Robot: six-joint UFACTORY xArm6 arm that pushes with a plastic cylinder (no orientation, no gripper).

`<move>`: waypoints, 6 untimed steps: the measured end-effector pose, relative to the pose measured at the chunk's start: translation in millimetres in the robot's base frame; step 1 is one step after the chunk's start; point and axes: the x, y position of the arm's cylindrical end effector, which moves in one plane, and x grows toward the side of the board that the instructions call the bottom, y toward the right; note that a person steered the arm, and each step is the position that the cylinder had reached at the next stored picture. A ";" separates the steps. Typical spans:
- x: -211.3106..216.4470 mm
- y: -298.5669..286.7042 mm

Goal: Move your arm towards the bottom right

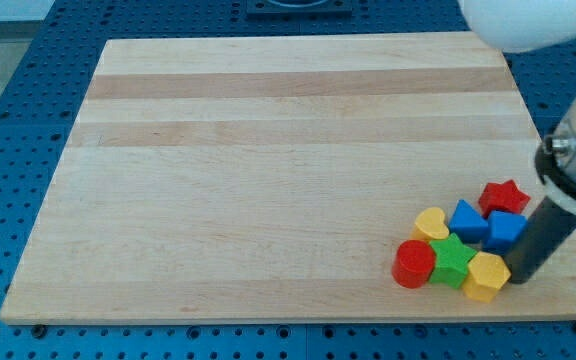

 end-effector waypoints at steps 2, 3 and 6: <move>1.0 -35.3; -0.6 -19.9; 31.8 99.5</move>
